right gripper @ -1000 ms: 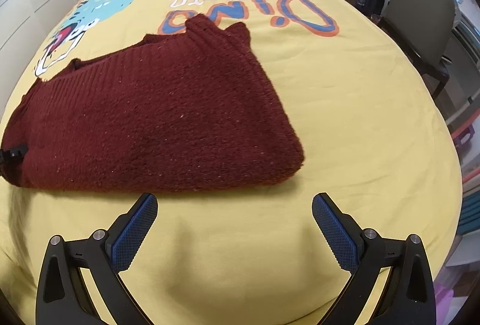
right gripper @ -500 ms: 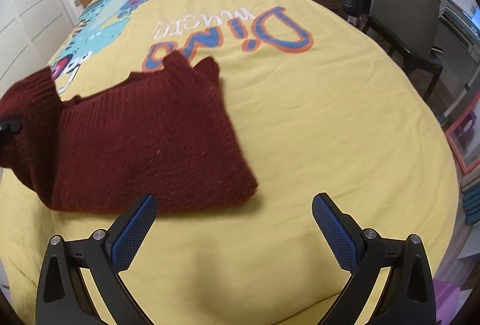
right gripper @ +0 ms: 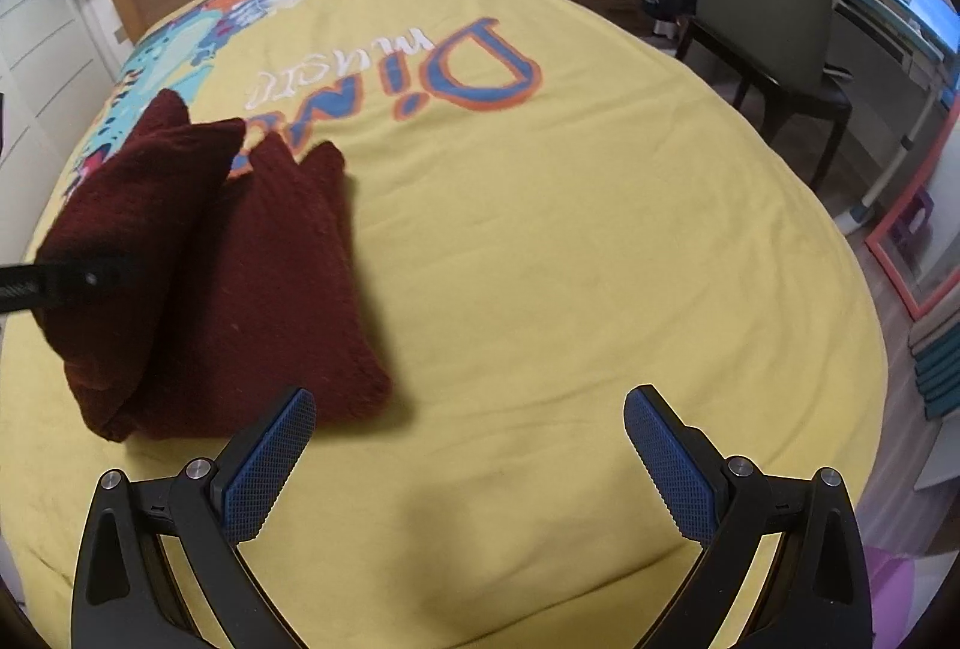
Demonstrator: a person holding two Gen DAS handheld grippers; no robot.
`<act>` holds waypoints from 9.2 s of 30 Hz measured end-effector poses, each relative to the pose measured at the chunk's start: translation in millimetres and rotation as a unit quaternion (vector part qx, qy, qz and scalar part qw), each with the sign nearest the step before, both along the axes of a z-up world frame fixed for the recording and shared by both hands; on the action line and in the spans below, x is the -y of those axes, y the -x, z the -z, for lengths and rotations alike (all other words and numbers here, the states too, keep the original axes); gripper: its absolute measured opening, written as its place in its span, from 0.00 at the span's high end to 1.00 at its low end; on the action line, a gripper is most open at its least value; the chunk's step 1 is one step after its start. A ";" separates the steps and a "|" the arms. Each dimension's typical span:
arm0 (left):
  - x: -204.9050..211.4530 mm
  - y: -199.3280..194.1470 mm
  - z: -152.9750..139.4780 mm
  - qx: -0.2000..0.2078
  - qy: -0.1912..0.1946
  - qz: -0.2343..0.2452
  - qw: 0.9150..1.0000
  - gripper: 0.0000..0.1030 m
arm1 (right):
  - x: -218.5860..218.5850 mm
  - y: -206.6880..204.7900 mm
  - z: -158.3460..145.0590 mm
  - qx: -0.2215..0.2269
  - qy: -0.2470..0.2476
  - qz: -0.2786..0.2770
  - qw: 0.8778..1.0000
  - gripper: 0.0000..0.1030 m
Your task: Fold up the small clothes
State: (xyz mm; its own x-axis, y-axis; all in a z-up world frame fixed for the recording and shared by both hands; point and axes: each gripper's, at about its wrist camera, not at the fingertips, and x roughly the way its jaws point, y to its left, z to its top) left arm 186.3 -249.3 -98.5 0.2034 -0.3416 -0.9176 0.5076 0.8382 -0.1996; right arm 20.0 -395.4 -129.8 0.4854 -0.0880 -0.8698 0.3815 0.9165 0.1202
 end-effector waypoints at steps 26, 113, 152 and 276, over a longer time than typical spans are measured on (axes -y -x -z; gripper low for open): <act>-36.5 9.0 -34.2 0.003 0.016 -0.023 1.000 0.02 | -3.8 8.4 10.0 -0.037 0.000 -0.011 0.999 0.00; -66.3 -38.9 64.3 -0.043 -0.043 -0.099 0.993 0.00 | -30.2 -132.5 79.2 -0.080 -0.189 -0.138 0.969 0.01; -192.1 -18.6 37.2 -0.008 0.027 -0.091 0.995 0.51 | -183.5 -157.7 30.8 -0.067 -0.119 -0.200 0.970 0.51; -290.9 139.5 -58.0 0.105 -0.050 -0.209 0.971 0.01 | -117.4 29.0 -82.8 0.019 0.028 -0.140 0.990 0.01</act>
State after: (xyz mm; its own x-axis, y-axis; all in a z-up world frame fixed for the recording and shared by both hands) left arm 46.8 41.6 -40.5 0.4920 -0.1003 -0.8648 0.1390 0.9897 -0.0357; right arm -9.1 -278.0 -47.0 0.5307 0.0064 -0.8475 0.1077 0.9914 0.0750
